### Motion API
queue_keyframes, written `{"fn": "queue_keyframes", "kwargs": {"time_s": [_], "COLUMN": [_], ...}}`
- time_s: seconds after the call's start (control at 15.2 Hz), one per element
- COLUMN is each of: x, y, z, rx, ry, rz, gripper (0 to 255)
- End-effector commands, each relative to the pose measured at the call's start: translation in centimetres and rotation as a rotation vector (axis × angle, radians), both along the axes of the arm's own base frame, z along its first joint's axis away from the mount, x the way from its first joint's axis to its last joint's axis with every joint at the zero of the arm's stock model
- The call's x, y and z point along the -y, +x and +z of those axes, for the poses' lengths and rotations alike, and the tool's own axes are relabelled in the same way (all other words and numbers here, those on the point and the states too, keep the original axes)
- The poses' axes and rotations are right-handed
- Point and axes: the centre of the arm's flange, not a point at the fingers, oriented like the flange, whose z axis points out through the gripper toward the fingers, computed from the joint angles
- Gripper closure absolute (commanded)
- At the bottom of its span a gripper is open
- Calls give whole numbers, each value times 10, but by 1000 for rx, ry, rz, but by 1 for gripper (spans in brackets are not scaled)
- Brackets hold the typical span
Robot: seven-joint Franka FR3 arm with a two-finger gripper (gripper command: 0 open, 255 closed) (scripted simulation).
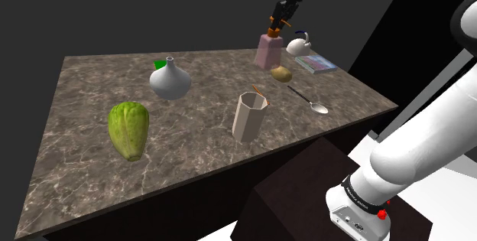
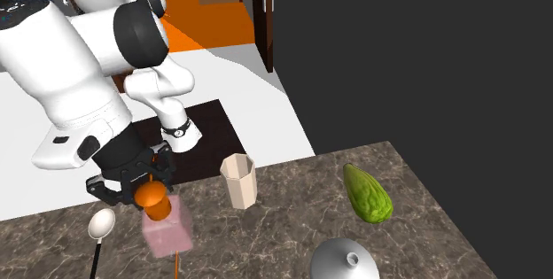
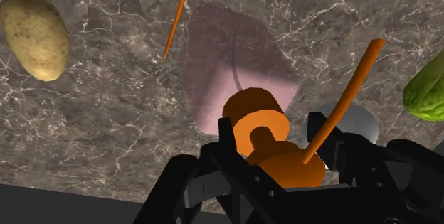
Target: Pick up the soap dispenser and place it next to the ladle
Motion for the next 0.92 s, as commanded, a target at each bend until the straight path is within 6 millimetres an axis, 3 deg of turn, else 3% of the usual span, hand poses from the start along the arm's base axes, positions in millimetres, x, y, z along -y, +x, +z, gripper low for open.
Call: {"fn": "queue_keyframes", "kwargs": {"time_s": [0.0,0.86], "x": [25,193], "y": [0,2], "z": [-7,-43], "rx": [0,0], "ry": [0,0], "rz": [2,2], "gripper": [255,255]}}
